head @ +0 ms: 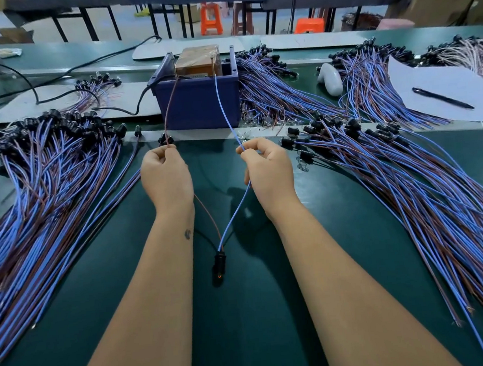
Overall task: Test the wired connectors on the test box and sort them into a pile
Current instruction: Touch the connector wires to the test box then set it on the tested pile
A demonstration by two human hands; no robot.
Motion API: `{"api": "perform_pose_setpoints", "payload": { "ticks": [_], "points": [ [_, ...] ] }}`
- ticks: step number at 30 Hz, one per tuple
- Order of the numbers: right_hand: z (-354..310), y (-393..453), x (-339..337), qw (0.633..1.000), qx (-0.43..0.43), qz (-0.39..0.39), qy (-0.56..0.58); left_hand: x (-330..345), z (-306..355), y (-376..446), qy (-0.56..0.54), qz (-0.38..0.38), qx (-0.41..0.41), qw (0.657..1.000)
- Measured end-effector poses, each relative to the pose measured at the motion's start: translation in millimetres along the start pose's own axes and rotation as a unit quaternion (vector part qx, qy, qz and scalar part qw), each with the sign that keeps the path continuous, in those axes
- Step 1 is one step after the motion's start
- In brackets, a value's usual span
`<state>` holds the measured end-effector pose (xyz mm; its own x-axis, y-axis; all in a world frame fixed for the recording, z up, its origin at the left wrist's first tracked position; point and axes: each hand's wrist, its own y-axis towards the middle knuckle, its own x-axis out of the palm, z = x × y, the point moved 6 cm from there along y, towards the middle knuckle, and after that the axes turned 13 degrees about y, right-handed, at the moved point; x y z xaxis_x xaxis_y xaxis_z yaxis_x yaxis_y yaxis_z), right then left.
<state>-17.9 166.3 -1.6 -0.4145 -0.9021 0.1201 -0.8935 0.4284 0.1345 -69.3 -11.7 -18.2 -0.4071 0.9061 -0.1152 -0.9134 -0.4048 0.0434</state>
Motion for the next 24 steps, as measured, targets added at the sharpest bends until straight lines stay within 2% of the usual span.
{"api": "perform_pose_setpoints", "payload": {
  "ticks": [24],
  "points": [
    [-1.5,-2.2,-0.9,1.000,0.000,-0.002,0.017,-2.5,1.4,-3.6,-0.023,0.004,-0.009,1.000]
  ]
}}
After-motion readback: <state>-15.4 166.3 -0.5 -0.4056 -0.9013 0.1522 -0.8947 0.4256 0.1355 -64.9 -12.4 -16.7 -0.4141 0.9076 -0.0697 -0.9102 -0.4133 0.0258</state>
